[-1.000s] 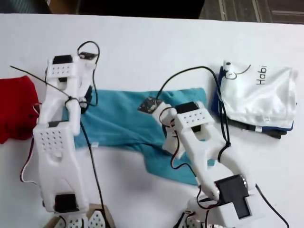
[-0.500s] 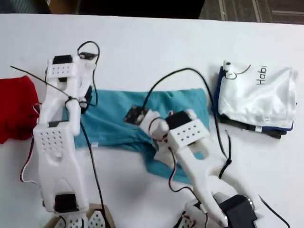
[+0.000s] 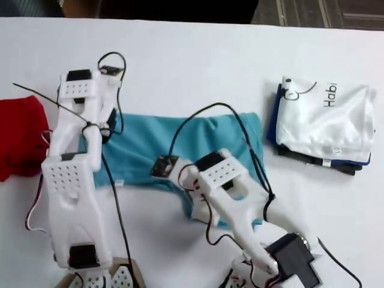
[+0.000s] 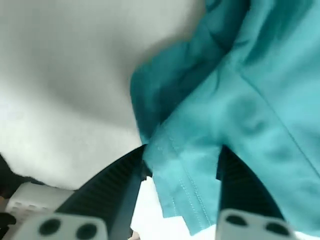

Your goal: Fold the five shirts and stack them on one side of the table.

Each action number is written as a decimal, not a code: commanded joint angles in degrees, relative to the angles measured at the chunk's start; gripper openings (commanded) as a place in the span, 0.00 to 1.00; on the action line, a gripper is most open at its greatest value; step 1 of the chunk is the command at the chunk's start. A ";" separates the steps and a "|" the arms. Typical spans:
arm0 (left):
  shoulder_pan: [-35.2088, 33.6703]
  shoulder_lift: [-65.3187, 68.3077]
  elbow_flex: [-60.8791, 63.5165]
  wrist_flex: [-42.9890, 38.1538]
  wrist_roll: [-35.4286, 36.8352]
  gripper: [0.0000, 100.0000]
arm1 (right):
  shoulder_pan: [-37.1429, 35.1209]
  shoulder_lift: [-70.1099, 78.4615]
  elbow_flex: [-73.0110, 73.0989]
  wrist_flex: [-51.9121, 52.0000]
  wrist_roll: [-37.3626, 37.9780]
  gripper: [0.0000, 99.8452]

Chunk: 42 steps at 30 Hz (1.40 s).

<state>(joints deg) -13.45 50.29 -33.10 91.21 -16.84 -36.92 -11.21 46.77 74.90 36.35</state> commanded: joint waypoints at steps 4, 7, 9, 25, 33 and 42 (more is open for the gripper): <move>0.18 0.62 -0.31 -3.16 0.44 0.03 | -7.16 -3.12 -0.09 1.01 -1.14 0.24; 0.18 0.62 -0.31 -3.16 0.44 0.03 | -8.22 -3.03 -0.09 0.84 -2.64 0.24; 0.18 0.62 -0.31 -3.16 0.44 0.03 | -8.04 -2.95 0.09 0.66 -2.73 0.24; 0.18 0.62 -0.31 -3.16 0.35 0.03 | 4.44 0.57 7.74 -11.56 -2.29 0.24; 0.18 0.62 -0.31 -3.16 0.35 0.03 | 4.53 6.64 5.98 -11.65 -2.29 0.23; 0.18 0.62 -0.31 -3.16 0.26 0.03 | 4.62 6.73 5.89 -11.47 -2.29 0.01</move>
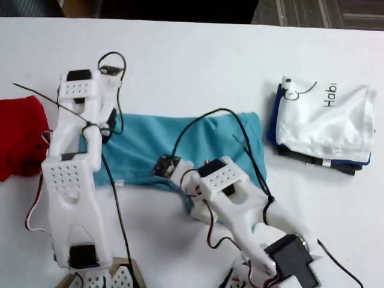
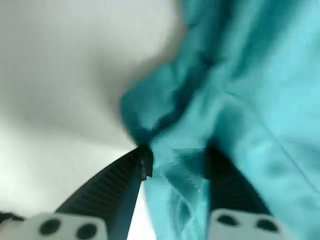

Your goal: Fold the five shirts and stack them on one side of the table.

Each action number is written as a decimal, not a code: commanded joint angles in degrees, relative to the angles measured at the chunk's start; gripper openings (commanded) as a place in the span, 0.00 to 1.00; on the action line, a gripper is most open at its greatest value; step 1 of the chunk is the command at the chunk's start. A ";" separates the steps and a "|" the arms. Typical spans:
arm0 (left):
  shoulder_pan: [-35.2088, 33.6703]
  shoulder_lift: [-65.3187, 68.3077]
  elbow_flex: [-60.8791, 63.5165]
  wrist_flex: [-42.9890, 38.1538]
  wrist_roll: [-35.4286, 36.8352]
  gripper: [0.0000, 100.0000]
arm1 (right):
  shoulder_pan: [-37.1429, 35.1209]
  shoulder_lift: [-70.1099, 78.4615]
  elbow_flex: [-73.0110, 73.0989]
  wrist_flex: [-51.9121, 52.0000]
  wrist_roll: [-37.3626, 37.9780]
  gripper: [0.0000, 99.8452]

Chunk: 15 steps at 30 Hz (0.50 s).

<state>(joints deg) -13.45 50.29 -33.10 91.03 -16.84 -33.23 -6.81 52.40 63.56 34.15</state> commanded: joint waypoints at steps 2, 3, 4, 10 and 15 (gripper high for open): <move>0.18 0.62 -0.31 -2.99 0.26 0.03 | 0.92 2.24 0.00 0.31 -0.09 0.03; 0.18 0.62 -0.31 -2.99 0.26 0.03 | 0.92 2.24 -0.70 0.66 -0.09 0.02; 0.18 0.62 -0.31 -2.99 0.26 0.03 | 1.01 2.24 -1.67 1.45 -0.09 0.02; 0.18 0.62 -0.31 -2.99 0.26 0.03 | 1.36 2.24 -11.52 9.98 5.19 0.02; 0.18 0.62 -0.31 -2.99 0.26 0.03 | 1.54 2.77 -21.98 17.54 8.53 0.02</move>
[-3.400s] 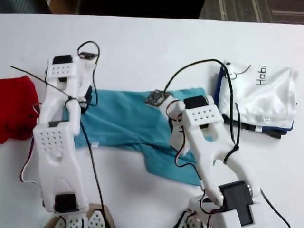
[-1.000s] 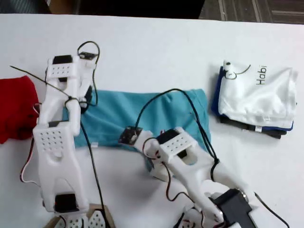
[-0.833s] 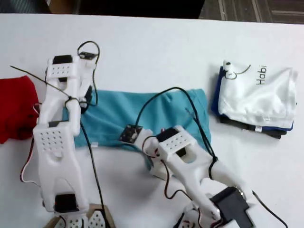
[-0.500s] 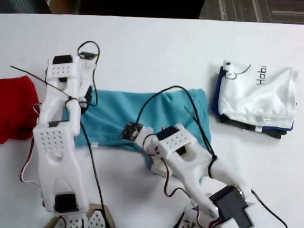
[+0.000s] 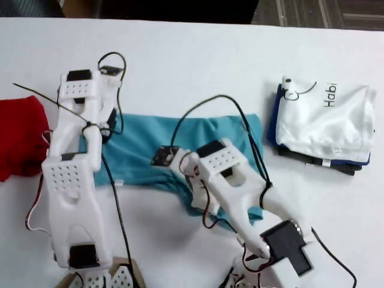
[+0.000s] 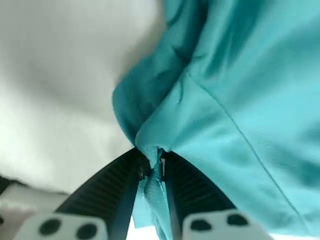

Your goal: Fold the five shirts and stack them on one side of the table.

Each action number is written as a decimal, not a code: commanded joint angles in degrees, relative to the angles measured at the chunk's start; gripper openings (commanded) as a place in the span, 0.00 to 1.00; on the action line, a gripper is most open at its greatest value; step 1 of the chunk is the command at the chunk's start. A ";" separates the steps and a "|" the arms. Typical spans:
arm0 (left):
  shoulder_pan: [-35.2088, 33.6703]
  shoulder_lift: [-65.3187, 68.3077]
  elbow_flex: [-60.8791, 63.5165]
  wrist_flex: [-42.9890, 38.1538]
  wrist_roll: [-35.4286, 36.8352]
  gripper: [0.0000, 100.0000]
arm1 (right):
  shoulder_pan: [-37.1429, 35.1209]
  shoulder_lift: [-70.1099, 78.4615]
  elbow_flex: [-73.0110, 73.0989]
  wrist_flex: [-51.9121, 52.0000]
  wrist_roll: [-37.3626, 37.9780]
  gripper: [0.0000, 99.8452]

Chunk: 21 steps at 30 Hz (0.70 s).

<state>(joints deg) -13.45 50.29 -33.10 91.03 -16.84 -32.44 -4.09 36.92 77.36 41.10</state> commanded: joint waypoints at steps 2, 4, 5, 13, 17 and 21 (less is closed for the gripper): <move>0.18 0.62 -0.31 -2.99 0.26 0.03 | 1.27 0.13 -10.55 5.76 2.81 0.02; 0.18 0.62 -0.31 -2.99 0.26 0.03 | 2.59 0.22 -14.33 6.90 4.48 0.02; 0.18 0.62 -0.31 -2.99 0.26 0.03 | 3.56 0.40 -16.09 6.99 5.27 0.02; 0.18 0.62 -0.31 -2.99 0.26 0.03 | 7.43 17.27 -33.49 7.43 7.12 0.02; 0.18 0.62 -0.31 -2.99 0.26 0.03 | 7.16 27.21 -46.51 10.59 7.12 0.02; 0.18 0.62 -0.31 -2.99 0.26 0.03 | 7.96 37.14 -58.73 15.52 7.12 0.02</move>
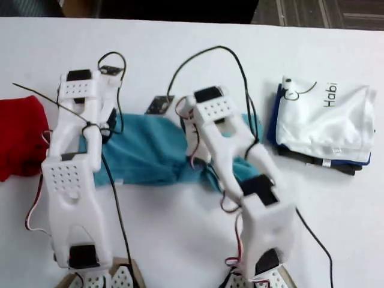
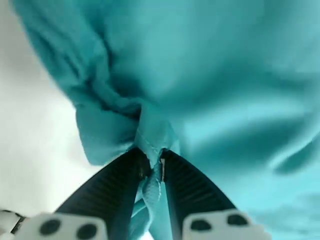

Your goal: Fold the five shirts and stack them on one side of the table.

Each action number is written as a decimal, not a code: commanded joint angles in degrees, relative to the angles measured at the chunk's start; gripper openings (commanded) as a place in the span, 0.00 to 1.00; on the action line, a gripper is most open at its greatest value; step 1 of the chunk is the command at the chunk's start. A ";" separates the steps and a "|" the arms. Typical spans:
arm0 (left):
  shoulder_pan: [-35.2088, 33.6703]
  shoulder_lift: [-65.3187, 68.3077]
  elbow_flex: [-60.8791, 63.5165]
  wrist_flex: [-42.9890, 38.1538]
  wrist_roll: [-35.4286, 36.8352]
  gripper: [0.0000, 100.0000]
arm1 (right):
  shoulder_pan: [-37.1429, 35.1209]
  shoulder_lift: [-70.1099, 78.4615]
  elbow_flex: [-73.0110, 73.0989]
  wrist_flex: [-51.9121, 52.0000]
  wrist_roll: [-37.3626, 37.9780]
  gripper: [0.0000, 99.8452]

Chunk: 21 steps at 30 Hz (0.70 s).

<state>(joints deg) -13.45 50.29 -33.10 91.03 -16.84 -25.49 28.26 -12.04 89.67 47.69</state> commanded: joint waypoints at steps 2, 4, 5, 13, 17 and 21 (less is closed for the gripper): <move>0.18 0.62 -0.31 -2.99 0.26 0.03 | 1.54 8.75 -15.56 5.32 0.53 0.02; 0.18 0.62 -0.31 -2.99 0.26 0.03 | 2.68 11.82 -20.75 6.46 0.53 0.02; 0.18 0.62 -0.31 -2.99 0.26 0.03 | 3.38 12.88 -23.12 6.73 0.53 0.02; 0.18 0.62 -0.31 -2.99 0.26 0.03 | 5.85 13.58 -27.34 8.31 0.18 0.21; 0.18 0.62 -0.31 -2.99 0.26 0.03 | 4.70 7.69 -24.97 8.40 0.18 0.23; 0.18 0.62 -0.31 -2.99 0.26 0.03 | 4.09 -2.51 -17.49 8.40 0.18 0.22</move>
<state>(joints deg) -13.45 50.29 -33.10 91.03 -16.84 -20.48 36.26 -32.88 97.49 47.69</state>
